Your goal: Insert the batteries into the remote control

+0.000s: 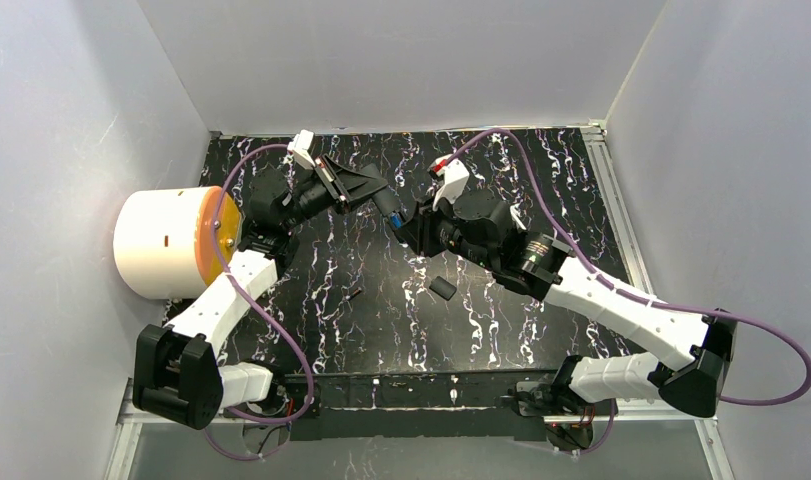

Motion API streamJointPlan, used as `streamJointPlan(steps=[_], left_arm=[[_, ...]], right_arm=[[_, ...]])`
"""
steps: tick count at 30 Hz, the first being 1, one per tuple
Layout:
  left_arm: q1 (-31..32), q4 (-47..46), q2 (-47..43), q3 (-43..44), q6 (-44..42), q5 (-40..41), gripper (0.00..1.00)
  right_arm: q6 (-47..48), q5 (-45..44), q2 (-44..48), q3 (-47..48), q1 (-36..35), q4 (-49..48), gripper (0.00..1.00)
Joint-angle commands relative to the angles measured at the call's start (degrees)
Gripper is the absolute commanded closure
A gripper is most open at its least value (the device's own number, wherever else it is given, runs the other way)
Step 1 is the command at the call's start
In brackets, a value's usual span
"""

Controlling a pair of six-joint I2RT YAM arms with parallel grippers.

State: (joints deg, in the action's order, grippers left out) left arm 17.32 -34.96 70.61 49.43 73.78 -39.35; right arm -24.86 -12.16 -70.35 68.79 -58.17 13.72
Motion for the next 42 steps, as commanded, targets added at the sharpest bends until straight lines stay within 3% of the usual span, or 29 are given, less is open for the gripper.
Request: streamJointPlan(steps=[1,16,42], left_arm=[[0.17,-8.80,-4.70,1.75,6.75,-1.60,1.00],[0.17,-8.77,-4.34,1.02,6.53,-1.83,1.00],[0.17,-8.73,-3.77,0.18,4.89,-1.61,1.00]], right_arm=[[3.19,-2.68,-1.75,-1.29,0.63,10.63,0.68],[2.88,-2.81,0.23,0.59,0.64,7.46,0.50],[-2.04,-7.57,8.84,-5.05,0.65,-5.35,0.45]])
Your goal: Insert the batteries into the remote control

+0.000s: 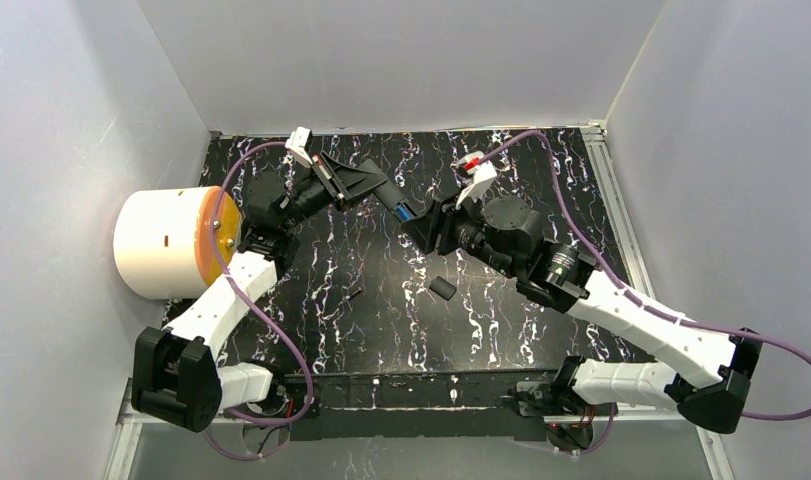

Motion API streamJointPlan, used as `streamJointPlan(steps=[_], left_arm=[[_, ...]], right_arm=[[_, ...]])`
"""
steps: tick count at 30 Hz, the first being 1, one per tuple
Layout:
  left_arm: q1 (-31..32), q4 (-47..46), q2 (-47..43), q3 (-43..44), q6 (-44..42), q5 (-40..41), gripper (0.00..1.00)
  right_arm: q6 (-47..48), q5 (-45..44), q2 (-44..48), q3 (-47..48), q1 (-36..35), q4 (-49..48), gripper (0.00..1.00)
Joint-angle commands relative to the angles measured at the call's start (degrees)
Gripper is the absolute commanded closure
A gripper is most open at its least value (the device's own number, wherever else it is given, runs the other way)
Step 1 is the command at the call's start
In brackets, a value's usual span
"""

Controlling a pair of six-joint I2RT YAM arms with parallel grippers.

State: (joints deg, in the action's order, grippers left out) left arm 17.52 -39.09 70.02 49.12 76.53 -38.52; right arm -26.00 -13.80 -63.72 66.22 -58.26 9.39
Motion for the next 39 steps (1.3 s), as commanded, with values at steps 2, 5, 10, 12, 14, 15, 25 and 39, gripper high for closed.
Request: streamJointPlan(steps=[2,5,10,12,14,15,25,39], left_arm=[[-0.05,-4.60,-3.13,0.53,1.94,-2.43,1.00],[-0.03,-4.60,-3.13,0.45,1.57,-2.35,1.00],[-0.03,-4.59,-3.01,0.45,1.17,-2.18,1.00],[-0.04,-4.59,-3.00,0.45,1.02,-2.18,1.00],[-0.03,-4.59,-3.07,0.36,0.90,-2.09,1.00],[-0.03,-4.63,-3.05,0.28,0.87,-2.01,1.00],[-0.03,-4.59,-3.66,0.27,0.95,-1.85,1.00],[-0.07,-4.62,-4.62,-0.67,0.08,-2.42,1.00]], right_arm=[[-2.10,-5.54,3.82,-3.51,0.75,-3.22,0.43],[-4.24,-5.62,6.21,-5.68,0.77,-6.40,0.34],[-9.66,-7.73,10.47,-10.54,0.76,-12.64,0.21],[-12.16,-8.12,11.03,-11.58,0.70,-13.62,0.16],[-15.14,-7.12,11.09,-12.89,0.71,-15.74,0.11],[-16.67,-6.47,11.01,-13.58,0.69,-17.25,0.09],[-35.54,-4.47,6.89,-19.41,0.74,-30.74,0.01],[-45.79,1.14,0.20,-19.14,4.21,-40.06,0.14]])
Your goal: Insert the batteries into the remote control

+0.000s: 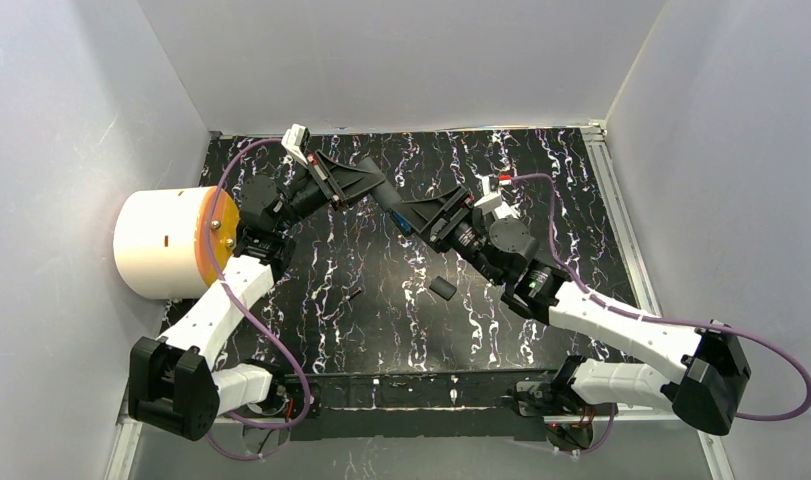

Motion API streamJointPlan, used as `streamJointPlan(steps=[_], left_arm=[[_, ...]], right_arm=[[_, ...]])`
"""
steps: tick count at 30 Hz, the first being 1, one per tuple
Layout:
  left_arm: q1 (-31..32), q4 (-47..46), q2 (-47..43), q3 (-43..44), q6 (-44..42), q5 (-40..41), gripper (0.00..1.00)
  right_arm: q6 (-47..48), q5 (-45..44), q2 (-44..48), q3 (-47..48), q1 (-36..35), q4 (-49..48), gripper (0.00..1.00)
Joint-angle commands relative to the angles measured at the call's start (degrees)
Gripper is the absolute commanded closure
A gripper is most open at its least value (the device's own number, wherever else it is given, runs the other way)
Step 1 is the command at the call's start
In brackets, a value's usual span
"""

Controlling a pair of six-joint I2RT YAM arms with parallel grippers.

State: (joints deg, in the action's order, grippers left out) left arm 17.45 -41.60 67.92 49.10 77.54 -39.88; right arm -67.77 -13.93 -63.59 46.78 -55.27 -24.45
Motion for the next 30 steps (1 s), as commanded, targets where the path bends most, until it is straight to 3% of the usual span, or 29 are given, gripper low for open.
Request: streamJointPlan(steps=[1,6,14,30], left_arm=[[0.03,-2.09,-2.53,-0.67,-1.02,-1.12,1.00],[0.04,-2.08,-2.40,-0.85,-1.05,-1.17,1.00],[0.08,-2.08,-1.92,-0.76,-0.76,-0.86,1.00],[-0.01,-2.08,-1.61,-0.17,0.42,-0.64,1.00]], right_arm=[[-4.30,1.58,-0.21,0.43,1.50,-6.41,0.18],[-5.10,4.48,-1.81,1.55,2.64,-6.66,0.30],[-3.12,8.68,-3.57,3.14,2.75,-6.12,0.29],[-1.66,11.46,-4.43,1.53,2.97,-7.66,0.74]])
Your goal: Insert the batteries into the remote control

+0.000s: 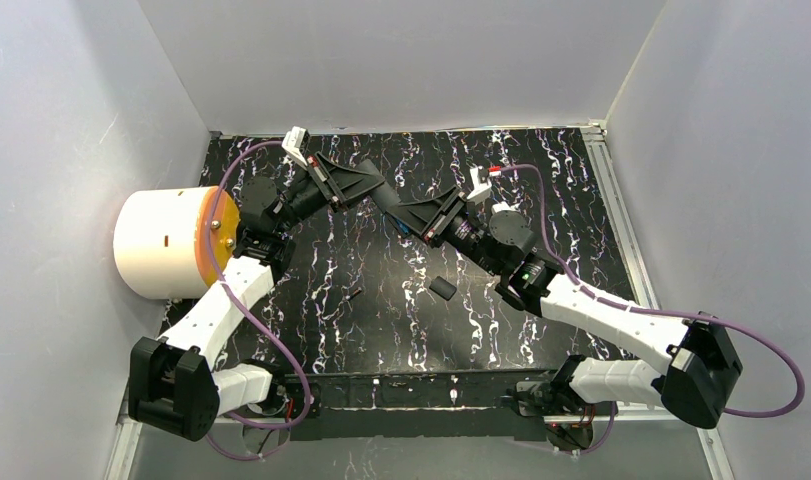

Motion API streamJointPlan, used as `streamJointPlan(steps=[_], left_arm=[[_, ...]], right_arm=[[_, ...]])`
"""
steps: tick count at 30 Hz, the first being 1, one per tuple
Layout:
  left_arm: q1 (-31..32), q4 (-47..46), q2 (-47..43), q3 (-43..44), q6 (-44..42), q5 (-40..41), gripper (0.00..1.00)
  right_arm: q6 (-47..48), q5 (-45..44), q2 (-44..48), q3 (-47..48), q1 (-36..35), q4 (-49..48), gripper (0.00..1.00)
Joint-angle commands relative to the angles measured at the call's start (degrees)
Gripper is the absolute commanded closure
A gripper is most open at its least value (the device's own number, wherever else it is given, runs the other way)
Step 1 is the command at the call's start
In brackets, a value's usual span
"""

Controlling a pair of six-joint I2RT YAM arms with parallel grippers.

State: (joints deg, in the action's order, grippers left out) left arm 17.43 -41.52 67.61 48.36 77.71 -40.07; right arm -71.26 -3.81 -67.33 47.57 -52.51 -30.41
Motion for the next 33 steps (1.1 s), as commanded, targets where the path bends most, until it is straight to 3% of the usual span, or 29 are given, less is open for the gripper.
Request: streamJointPlan(steps=[1,9,11,13,14,18,25,33], left_arm=[[0.10,-2.16,-1.27,0.66,0.37,-0.49,1.00],[0.04,-2.16,-1.15,0.77,0.89,-0.57,1.00],[0.06,-2.16,-1.17,0.77,0.58,-0.78,1.00],[0.06,-2.17,-1.30,0.69,-0.05,-1.06,1.00],[0.06,-2.17,-1.34,0.68,-0.42,-1.36,1.00],[0.05,-2.21,-1.86,0.55,-2.28,-2.72,1.00],[0.06,-2.18,-1.91,0.83,-3.87,-5.09,1.00],[0.04,-2.16,-2.41,1.68,-4.84,-6.63,1.00]], right_arm=[[2.22,1.54,-0.70,0.35,0.23,-2.13,0.77],[5.30,1.97,-0.35,-1.08,0.24,-3.86,0.84],[5.39,2.14,-0.30,-1.16,0.24,-4.07,0.73],[5.30,1.91,0.16,-1.17,0.30,-4.01,0.49],[5.18,1.82,0.43,-1.22,0.23,-4.02,0.41],[5.66,2.15,2.21,-2.43,0.80,-4.97,0.28],[8.82,11.41,4.50,-5.55,3.07,-10.06,0.36],[8.38,14.63,2.84,-5.66,3.44,-11.39,0.62]])
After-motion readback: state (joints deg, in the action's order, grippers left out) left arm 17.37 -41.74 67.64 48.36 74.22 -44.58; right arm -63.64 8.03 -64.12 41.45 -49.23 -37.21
